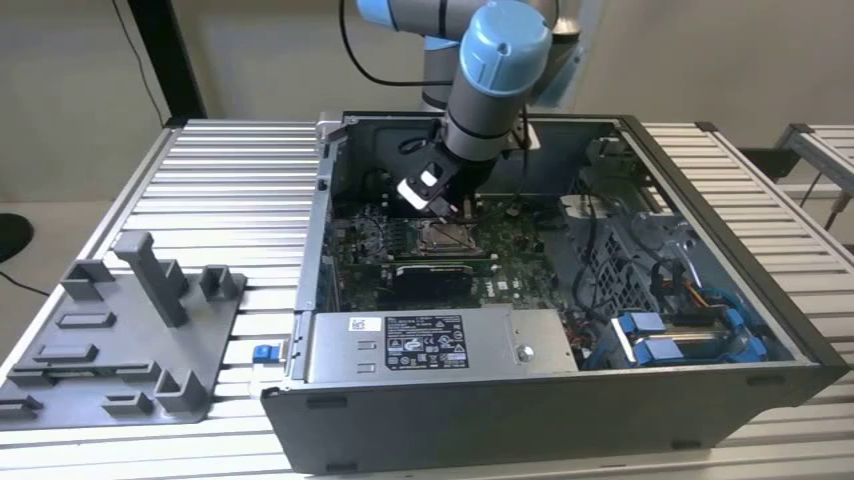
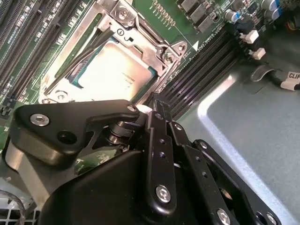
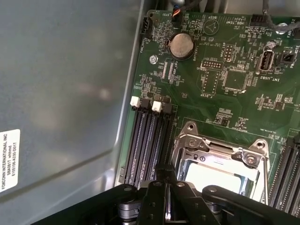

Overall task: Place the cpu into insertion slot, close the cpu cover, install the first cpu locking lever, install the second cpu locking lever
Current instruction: 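Install the first cpu locking lever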

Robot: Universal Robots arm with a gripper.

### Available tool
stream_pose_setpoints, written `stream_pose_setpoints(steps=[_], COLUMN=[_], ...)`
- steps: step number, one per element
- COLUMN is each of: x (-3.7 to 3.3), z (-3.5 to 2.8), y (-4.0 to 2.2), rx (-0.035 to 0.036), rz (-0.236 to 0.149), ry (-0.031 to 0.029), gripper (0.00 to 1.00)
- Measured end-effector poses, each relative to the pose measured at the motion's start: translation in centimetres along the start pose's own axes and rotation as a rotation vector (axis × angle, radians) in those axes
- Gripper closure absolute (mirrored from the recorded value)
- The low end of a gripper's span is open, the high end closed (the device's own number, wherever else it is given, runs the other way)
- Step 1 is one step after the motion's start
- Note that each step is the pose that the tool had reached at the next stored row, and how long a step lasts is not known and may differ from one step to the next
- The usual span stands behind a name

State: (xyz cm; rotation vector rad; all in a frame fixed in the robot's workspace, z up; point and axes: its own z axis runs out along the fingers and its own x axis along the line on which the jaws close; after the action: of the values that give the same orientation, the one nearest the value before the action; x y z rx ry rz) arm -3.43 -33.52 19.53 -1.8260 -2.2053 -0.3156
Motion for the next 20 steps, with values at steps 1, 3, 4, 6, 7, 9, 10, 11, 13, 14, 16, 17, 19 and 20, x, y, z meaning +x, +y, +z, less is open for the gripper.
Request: stream_pose_setpoints(steps=[1, 3, 4, 6, 7, 9, 10, 11, 13, 14, 16, 17, 19, 20], x=[-0.02, -0.05, -0.07, -0.09, -0.11, -0.14, -0.15, -0.17, -0.21, -0.21, -0.22, -0.21, -0.20, -0.18], z=[0.02, 0.08, 0.10, 0.13, 0.16, 0.22, 0.27, 0.34, 0.41, 0.44, 0.45, 0.46, 0.50, 0.55], y=[0.04, 0.12, 0.15, 0.21, 0.23, 0.27, 0.28, 0.30, 0.32, 0.33, 0.34, 0.35, 0.37, 0.38], rx=[0.0001, 0.0000, 0.0001, 0.0002, 0.0000, 0.0000, -0.0001, -0.0004, 0.0001, 0.0002, 0.0001, -0.0005, -0.0033, -0.0057], rz=[0.000, 0.000, 0.000, 0.000, 0.000, 0.000, 0.000, 0.000, 0.000, 0.000, 0.000, 0.000, -0.001, -0.002], ry=[-0.0001, 0.0000, -0.0001, -0.0002, -0.0002, -0.0002, 0.0000, 0.0007, 0.0000, -0.0001, 0.0012, 0.0037, 0.0168, 0.0274], gripper=[1.00, 1.00, 1.00, 1.00, 1.00, 1.00, 1.00, 1.00, 1.00, 1.00, 1.00, 1.00, 1.00, 1.00])
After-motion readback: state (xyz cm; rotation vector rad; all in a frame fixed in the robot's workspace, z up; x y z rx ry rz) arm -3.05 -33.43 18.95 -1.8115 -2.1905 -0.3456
